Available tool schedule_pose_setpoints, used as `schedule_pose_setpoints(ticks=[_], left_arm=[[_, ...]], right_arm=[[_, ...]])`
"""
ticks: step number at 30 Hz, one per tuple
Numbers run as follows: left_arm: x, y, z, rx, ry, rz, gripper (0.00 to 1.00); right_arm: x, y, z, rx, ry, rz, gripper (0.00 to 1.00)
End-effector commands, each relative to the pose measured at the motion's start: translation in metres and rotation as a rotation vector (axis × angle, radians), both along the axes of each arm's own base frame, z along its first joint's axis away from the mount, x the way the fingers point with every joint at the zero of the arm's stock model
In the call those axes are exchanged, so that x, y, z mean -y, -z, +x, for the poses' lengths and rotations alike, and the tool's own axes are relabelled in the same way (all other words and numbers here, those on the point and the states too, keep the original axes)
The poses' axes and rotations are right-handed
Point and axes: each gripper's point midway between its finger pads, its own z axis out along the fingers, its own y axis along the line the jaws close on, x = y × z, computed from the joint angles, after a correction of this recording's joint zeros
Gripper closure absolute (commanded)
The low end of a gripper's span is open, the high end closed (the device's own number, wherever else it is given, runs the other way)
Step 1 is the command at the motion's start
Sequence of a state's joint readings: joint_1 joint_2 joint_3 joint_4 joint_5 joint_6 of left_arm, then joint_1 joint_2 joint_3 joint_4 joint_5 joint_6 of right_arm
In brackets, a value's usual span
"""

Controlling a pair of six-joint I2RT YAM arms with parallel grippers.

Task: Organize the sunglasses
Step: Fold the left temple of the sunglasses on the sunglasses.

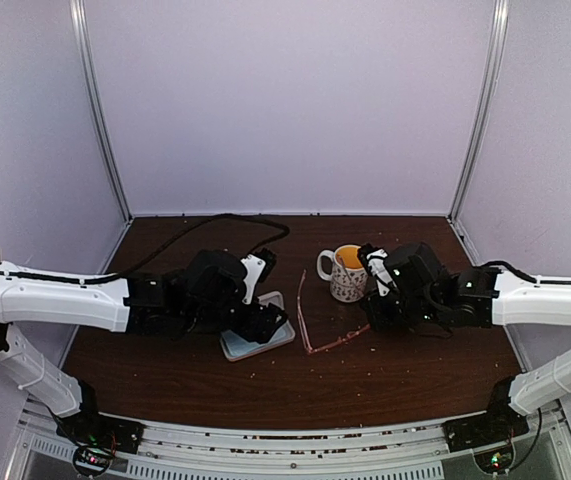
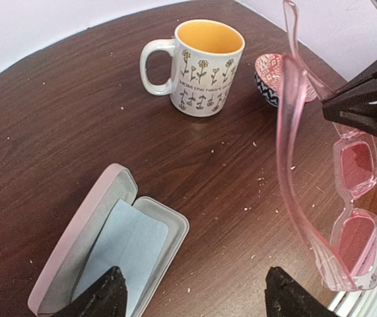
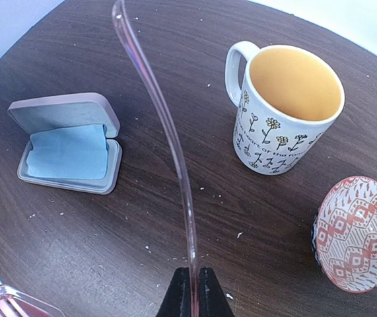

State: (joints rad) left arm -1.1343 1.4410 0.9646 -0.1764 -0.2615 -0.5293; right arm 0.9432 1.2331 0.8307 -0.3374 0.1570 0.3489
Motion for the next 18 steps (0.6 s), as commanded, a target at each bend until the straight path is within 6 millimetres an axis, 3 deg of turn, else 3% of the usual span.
schedule_pose_setpoints(ticks=[1,18], left_arm=[[0.019,-0.02,-0.001,0.018,0.046,-0.074,0.26],[0.053,-0.009,-0.001,-0.007,0.139,-0.05,0.26]], right_arm=[[-0.003,0.001,0.0,-0.01,0.011,0.004,1.0],[-0.012,-0.006,0.001,-0.005,-0.001,0.052,1.0]])
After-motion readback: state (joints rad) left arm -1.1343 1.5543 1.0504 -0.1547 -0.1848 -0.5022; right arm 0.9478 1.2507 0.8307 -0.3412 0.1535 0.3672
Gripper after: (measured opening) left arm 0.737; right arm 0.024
